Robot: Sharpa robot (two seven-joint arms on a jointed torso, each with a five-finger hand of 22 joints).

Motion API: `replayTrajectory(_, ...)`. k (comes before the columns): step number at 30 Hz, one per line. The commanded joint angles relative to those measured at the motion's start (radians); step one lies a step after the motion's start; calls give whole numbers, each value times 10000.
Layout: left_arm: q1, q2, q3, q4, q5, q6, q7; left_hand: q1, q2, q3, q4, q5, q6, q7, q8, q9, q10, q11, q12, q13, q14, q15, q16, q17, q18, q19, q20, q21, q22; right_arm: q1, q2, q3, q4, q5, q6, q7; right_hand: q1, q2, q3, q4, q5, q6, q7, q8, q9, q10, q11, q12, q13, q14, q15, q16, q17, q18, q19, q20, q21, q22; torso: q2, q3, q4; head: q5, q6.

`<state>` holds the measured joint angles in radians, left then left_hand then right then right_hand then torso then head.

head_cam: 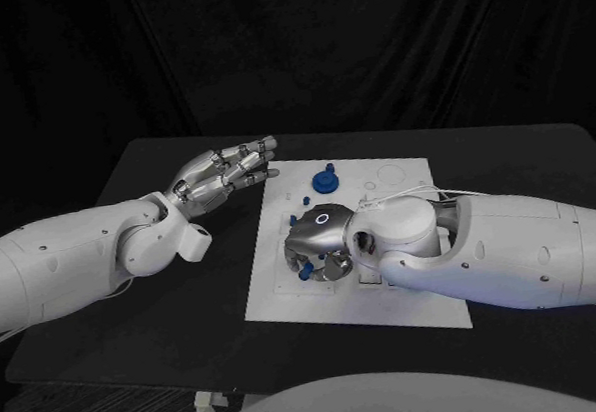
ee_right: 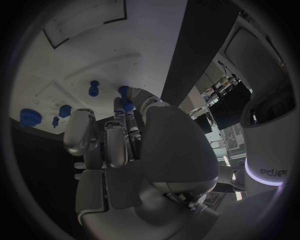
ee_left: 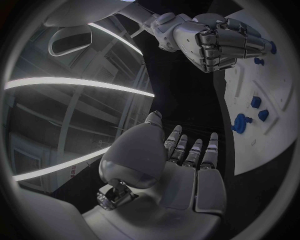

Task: Assemble the parts on the task board

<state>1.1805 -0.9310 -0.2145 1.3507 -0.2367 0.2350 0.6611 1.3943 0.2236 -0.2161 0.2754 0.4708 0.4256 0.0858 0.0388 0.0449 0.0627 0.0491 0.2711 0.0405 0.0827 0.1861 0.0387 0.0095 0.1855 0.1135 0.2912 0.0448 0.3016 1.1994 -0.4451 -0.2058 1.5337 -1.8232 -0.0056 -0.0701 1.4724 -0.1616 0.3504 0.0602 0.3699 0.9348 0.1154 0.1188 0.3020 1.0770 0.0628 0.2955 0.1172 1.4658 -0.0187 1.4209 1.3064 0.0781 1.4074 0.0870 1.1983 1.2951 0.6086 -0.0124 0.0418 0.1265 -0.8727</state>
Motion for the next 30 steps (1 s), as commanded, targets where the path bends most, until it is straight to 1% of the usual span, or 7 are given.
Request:
replayTrajectory(1,-21,20,9,-4,41,165,64,132,69,164,-160,136,77,5,100,17,-20,135,172,-33,24,114,100,133,-152,6,3,111,2,-33,25,1,-12,-98,38,-123,37,264,394,-153,-98,-158,-17,-142,-116,32,-37,337,472,192,-38,-196,-22,56,-59,-17,-225,1661,1,-3,0,5,1)
replayTrajectory(14,-33,28,9,-41,41,203,38,137,93,178,-154,138,136,32,112,25,-25,140,161,-34,25,128,102,133,-162,4,5,109,-16,-58,75,1,-67,-98,-90,-105,-343,189,340,38,-862,-573,-201,-322,-246,-211,0,226,514,169,-89,-204,-43,67,-103,-64,-315,1634,1,-2,1,0,1)
replayTrajectory(20,-39,33,9,-51,41,223,15,142,106,187,-152,140,164,53,120,29,-26,147,164,-34,29,135,106,133,-170,5,5,109,-20,-62,56,1,-71,-98,-293,-64,-426,145,329,89,-977,-633,-249,-335,-278,-448,50,118,494,151,-95,-225,-76,84,-144,-69,-415,1608,2,-2,1,6,1)
replayTrajectory(23,-41,30,9,-55,41,226,2,147,114,192,-152,142,192,66,126,33,-27,153,164,-34,28,139,106,133,-175,6,5,108,-23,-62,16,1,-59,-98,-378,-66,-613,70,223,212,-1362,-727,-298,-363,-314,-609,95,65,491,129,-59,-246,-108,89,-166,-54,-469,1595,2,-2,1,1,1)
replayTrajectory(25,-42,26,9,-56,41,226,-8,150,117,195,-152,143,197,72,128,34,-29,156,159,-34,20,141,102,131,-177,5,5,108,-28,-62,-25,1,-45,-98,-409,-107,-891,-53,-10,396,-1878,-835,-403,-386,-352,-892,138,-20,483,85,-35,-299,-186,108,-217,-27,-591,1565,4,-2,-2,7,1)
replayTrajectory(28,-44,22,9,-63,41,231,-28,150,117,195,-152,143,197,72,128,34,-29,156,159,-34,20,141,102,131,-177,5,5,108,-28,-60,-121,1,-16,-98,-541,-156,-1201,-155,-735,694,-2599,-1193,-521,-461,-489,-1730,283,-187,468,-92,67,-468,-433,171,-439,88,-1058,1455,1,-2,-1,12,1)
replayTrajectory(30,-45,20,9,-67,41,236,-38,154,119,199,-154,145,201,76,129,34,-30,160,154,-35,22,142,104,131,-180,5,5,107,-32,-58,-176,1,1,-98,-680,-146,-1189,-129,-1051,830,-2793,-1234,-551,-435,-528,-2000,296,-193,473,-118,83,-469,-446,182,-463,118,-1122,1448,0,-3,0,16,1)
